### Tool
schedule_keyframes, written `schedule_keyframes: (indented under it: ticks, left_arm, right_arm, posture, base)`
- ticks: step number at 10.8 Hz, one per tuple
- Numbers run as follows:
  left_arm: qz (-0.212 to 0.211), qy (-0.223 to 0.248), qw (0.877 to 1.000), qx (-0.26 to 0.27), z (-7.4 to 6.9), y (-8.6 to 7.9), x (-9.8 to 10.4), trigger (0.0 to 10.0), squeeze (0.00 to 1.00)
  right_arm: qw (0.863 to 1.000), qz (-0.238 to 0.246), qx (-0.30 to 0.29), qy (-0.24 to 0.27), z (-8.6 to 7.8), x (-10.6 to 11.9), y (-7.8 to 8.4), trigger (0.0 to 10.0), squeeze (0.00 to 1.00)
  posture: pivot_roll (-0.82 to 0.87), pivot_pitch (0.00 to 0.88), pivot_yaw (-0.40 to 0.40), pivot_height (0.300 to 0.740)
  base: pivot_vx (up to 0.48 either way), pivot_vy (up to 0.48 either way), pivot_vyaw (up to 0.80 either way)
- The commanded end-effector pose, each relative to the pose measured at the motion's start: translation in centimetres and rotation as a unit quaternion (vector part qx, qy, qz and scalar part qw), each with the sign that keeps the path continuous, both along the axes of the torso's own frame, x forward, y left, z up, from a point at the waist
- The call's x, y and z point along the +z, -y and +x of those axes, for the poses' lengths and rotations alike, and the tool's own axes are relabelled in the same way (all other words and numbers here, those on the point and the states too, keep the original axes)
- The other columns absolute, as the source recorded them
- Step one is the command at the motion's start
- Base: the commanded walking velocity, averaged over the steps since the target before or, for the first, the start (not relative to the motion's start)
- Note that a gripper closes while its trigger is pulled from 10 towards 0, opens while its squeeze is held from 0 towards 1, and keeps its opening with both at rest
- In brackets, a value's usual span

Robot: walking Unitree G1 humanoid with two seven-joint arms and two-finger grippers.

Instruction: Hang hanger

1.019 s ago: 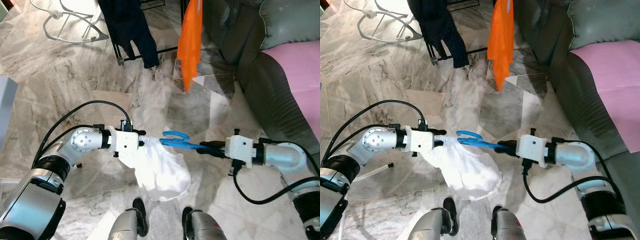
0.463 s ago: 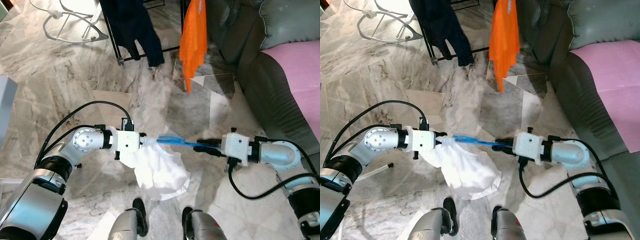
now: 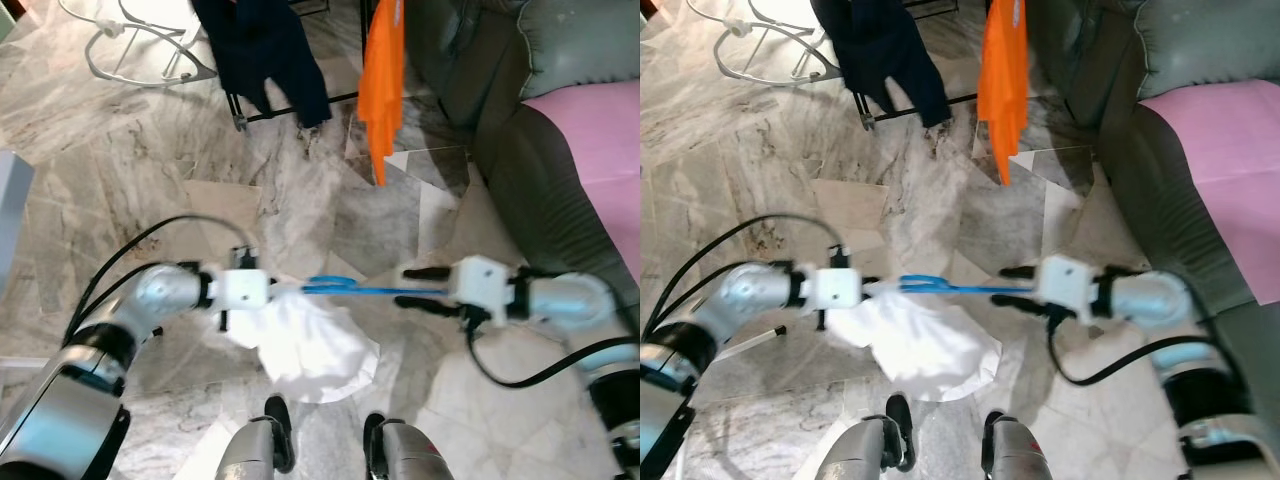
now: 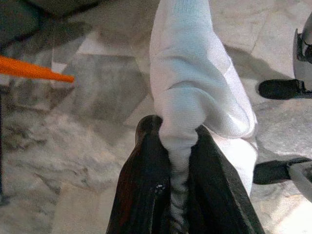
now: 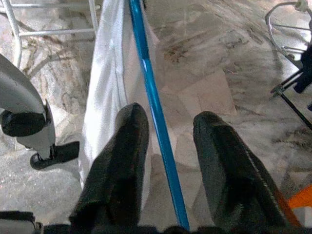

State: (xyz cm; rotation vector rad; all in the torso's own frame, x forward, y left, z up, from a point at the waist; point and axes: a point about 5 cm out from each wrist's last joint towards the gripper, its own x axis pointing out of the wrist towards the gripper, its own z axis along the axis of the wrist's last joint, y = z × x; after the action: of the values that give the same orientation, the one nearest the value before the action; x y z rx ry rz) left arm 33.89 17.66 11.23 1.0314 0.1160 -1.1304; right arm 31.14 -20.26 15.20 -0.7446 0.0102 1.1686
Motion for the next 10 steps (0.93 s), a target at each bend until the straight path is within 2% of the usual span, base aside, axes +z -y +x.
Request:
schedule_keyframes:
  ticks: [1, 2, 3, 4, 5, 7, 8, 9, 10]
  left_arm:
    - [-0.007, -0.009, 0.999, 0.031, -0.2, -1.5, -0.2, 0.0, 0.0]
    - [-0.009, -0.009, 0.999, 0.051, -0.2, -2.3, -0.3, 0.0, 0.0]
    - [-0.039, -0.007, 0.995, 0.091, -0.1, -3.2, 0.0, 0.0, 0.0]
    - [-0.046, -0.001, 0.993, 0.108, 0.0, -3.6, 0.0, 0.0, 0.0]
    - [-0.055, 0.015, 0.988, 0.145, 0.1, -4.4, 0.1, 0.0, 0.0]
    - [-0.066, 0.058, 0.974, 0.208, 0.5, -5.8, 0.6, 0.0, 0.0]
    - [-0.089, 0.106, 0.959, 0.249, 1.1, -6.6, 1.9, 0.0, 0.0]
    - [-0.14, 0.129, 0.945, 0.265, 1.5, -6.8, 3.3, 0.0, 0.0]
    - [-0.185, 0.125, 0.947, 0.233, 1.7, -5.9, 4.5, 0.0, 0.0]
  right_arm:
    - [1.0, -0.002, 0.008, -0.002, -0.1, 0.8, 0.2, 10.0, 1.0]
    - [1.0, 0.006, -0.002, 0.003, 0.0, 1.8, 0.6, 10.0, 1.0]
    - [0.996, 0.056, -0.044, 0.051, 0.5, 4.1, 1.1, 10.0, 1.0]
    - [0.993, 0.083, -0.062, 0.063, 0.5, 4.7, 1.1, 10.0, 1.0]
    - [0.984, 0.13, -0.1, 0.067, 0.4, 5.1, 1.2, 10.0, 1.0]
    - [0.965, 0.179, -0.181, 0.069, 0.5, 4.7, 1.6, 10.0, 1.0]
    - [0.948, 0.201, -0.236, 0.068, 0.5, 3.8, 1.0, 10.0, 1.0]
    - [0.928, 0.256, -0.267, 0.054, 0.4, 2.8, 0.3, 10.0, 1.0]
    - [0.914, 0.3, -0.272, 0.013, 0.1, 0.7, -0.5, 10.0, 1.0]
  posture:
    - [-0.14, 0.306, 0.054, 0.74]
    - [-0.14, 0.308, 0.053, 0.74]
    - [-0.14, 0.31, 0.05, 0.74]
    - [-0.14, 0.311, 0.052, 0.74]
    - [-0.14, 0.313, 0.056, 0.74]
    - [-0.14, 0.318, 0.059, 0.74]
    - [-0.14, 0.322, 0.063, 0.74]
    - [-0.14, 0.324, 0.058, 0.74]
    - [-0.13, 0.324, 0.058, 0.74]
  base:
    - [0.0, 0.0, 0.0]
    - [0.0, 0.0, 0.0]
    - [0.0, 0.0, 0.0]
    - [0.0, 0.0, 0.0]
    - [0.0, 0.0, 0.0]
    - [0.0, 0.0, 0.0]
    - [0.0, 0.0, 0.0]
    - [0.0, 0.0, 0.0]
    - [0.0, 0.0, 0.0]
